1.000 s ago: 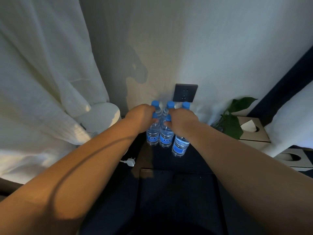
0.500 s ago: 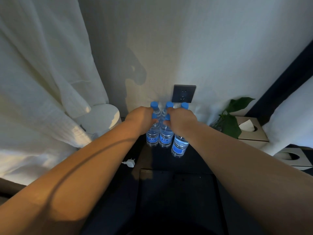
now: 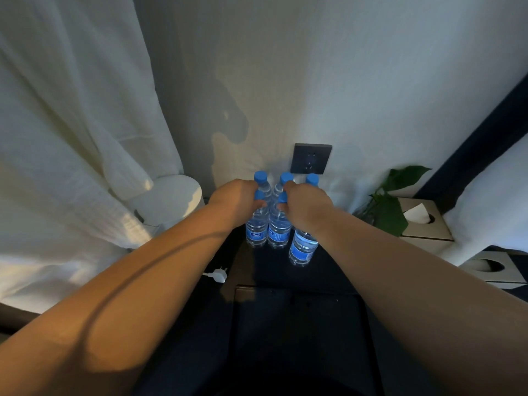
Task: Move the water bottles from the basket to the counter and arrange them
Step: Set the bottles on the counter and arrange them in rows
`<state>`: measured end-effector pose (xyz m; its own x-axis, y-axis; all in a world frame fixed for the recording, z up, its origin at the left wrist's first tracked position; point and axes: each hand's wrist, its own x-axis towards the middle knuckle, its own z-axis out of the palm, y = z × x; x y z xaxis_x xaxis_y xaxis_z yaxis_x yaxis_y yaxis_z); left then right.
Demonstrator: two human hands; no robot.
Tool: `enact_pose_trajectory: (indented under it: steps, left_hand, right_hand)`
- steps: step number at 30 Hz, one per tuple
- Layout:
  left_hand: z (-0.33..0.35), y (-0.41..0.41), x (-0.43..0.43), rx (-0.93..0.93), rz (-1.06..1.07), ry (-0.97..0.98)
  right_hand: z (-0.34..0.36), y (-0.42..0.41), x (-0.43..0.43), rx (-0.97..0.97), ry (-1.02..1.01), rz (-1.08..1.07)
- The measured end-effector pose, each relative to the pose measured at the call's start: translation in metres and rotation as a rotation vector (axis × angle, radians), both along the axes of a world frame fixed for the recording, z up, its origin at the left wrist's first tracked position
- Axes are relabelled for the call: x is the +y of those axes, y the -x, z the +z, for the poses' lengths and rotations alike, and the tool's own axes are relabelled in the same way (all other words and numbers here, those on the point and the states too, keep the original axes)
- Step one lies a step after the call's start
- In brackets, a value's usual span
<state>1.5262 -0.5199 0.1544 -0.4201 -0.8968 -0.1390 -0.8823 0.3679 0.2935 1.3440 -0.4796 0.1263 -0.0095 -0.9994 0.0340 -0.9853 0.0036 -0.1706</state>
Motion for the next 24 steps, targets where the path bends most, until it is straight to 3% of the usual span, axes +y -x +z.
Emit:
enact_pose_trajectory:
  steps: [24]
  left_hand:
    - [-0.015, -0.001, -0.002, 0.068, -0.021, 0.110]
  right_hand:
    - [0.002, 0.004, -0.003, -0.003, -0.060, -0.019]
